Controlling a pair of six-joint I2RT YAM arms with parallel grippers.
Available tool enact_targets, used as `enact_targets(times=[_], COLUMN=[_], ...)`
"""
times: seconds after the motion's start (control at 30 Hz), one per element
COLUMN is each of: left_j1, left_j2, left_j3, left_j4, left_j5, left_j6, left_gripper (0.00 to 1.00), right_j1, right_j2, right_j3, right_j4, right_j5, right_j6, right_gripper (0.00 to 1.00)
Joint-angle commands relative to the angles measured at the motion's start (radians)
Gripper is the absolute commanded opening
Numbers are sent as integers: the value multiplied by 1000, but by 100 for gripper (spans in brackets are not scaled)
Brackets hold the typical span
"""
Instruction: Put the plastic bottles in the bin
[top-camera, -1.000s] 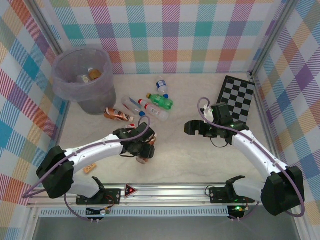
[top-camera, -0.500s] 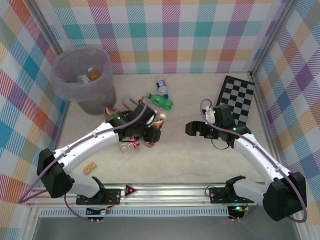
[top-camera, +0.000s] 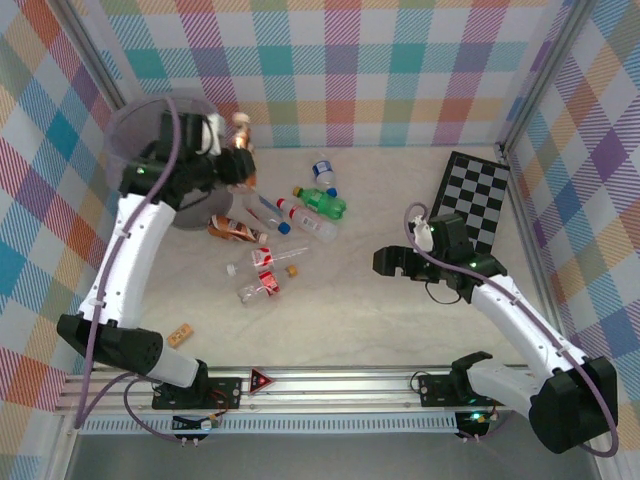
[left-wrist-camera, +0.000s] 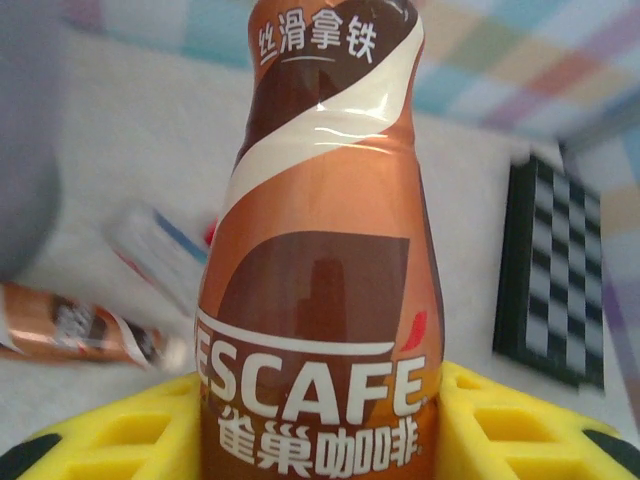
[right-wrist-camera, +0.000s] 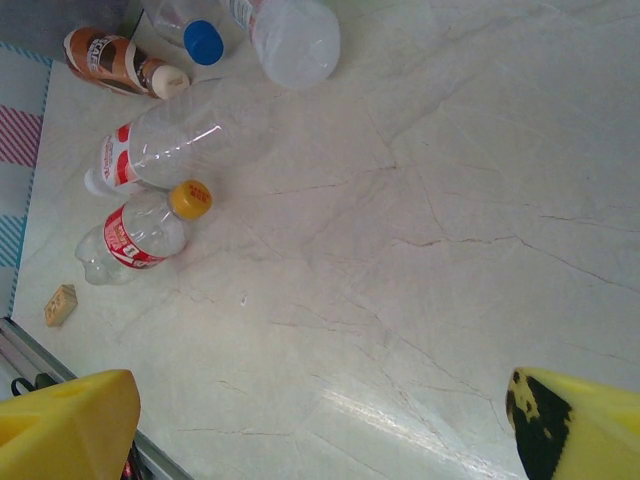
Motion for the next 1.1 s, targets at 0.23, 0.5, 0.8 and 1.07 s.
enact_targets(times=[0.23,0.5,0.8,1.07], left_j1=[307,396,395,395], left_j2=[266,512,571,535], left_j3=[410,648,569,433], left_j4=[-106,-206,-249,-205], left_j5=[19,-155,-305,-331], left_j6=[-106,-161,-71,-4], left_gripper=[0,0,4,40], right_j1=[-7,-6,-7,-7], right_j2=[-79,-120,-153,-123], right_j3=[-51,-78,-109,-112], right_j4=[-20,-38,-45,-17], right_j5=[-3,1,16,9], right_j6=[21,21,21,21], right_gripper=[94,94,94,94])
